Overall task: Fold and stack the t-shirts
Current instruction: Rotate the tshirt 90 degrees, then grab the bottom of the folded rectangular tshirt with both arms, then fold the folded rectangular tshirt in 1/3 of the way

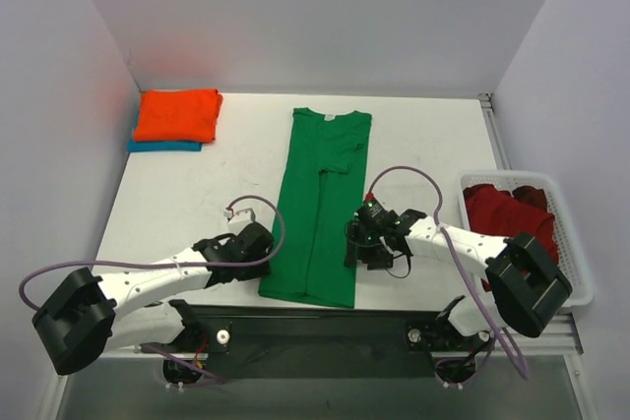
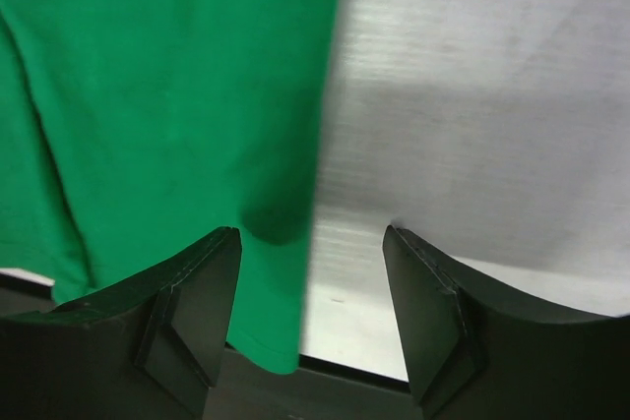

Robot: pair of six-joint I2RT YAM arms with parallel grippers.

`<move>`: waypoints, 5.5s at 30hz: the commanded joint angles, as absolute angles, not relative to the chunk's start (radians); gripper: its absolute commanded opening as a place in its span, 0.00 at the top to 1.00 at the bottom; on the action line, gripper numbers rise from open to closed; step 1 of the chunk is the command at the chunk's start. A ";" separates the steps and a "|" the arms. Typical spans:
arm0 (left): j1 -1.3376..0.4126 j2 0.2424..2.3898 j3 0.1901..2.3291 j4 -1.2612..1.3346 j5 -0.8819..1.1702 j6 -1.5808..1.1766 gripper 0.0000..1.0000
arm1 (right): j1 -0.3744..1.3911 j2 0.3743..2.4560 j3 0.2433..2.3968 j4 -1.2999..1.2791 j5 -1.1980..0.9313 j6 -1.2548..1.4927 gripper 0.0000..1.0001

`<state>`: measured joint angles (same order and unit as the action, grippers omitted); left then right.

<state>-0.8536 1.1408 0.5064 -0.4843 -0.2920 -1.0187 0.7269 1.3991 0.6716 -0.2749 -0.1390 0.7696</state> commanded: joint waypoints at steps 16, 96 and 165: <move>-1.000 1.307 0.578 -0.370 -0.236 -1.043 0.84 | 0.511 1.430 0.644 -0.245 -0.241 0.691 0.88; -0.512 1.804 1.223 -0.140 -0.103 -0.831 1.00 | 0.328 1.824 1.351 -0.298 -0.187 0.669 1.00; -0.371 1.925 1.368 0.081 0.195 -0.677 0.52 | 0.242 2.002 1.576 -0.179 -0.508 0.646 0.79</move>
<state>-0.3737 2.0575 1.3575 0.0326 0.1730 -0.7170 0.2306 2.1254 1.5936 -0.1761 -0.5034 0.6437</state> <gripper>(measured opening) 0.467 0.203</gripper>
